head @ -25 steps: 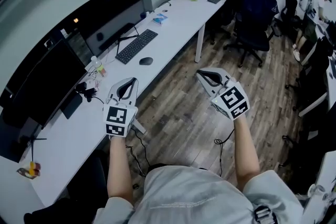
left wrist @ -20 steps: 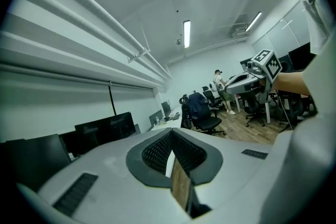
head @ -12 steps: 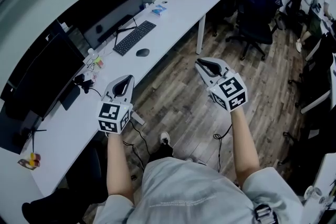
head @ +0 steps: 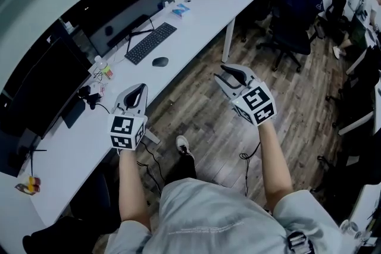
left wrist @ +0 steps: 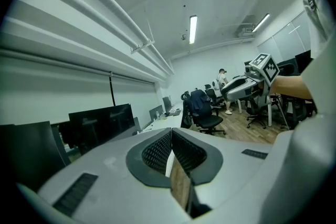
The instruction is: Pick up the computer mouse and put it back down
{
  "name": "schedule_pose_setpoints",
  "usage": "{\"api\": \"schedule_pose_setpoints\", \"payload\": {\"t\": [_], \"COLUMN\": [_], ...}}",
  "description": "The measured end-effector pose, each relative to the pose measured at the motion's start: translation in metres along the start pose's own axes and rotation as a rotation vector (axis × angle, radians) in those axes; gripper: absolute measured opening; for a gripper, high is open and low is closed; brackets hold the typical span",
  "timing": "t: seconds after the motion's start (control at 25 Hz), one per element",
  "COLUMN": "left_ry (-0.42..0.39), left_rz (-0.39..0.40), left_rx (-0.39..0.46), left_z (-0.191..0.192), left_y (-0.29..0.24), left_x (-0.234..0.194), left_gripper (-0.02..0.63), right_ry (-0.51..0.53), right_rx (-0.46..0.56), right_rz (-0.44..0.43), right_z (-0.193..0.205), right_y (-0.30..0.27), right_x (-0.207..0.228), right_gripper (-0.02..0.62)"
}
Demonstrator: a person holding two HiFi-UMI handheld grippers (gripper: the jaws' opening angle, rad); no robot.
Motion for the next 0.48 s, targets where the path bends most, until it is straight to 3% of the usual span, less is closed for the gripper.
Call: {"api": "schedule_pose_setpoints", "payload": {"t": [0.48], "left_ry": [0.061], "left_rz": [-0.046], "left_rx": [-0.074], "left_z": [0.047], "left_y": [-0.109], "left_x": [-0.110], "left_gripper": [0.014], "right_ry": [0.032], "right_rx": [-0.117], "right_rz": [-0.167], "right_z": [0.008], "right_y": [-0.180], "right_x": [0.053], "right_gripper": [0.202]}}
Point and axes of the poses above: the fingertips, and each gripper's own axes: y backward along the fingers, x to its right, z out of its underside, the point moved 9 cm from there along y, backward along the fingers, and after that the axes turned 1 degree about y, right-handed, at the moved point
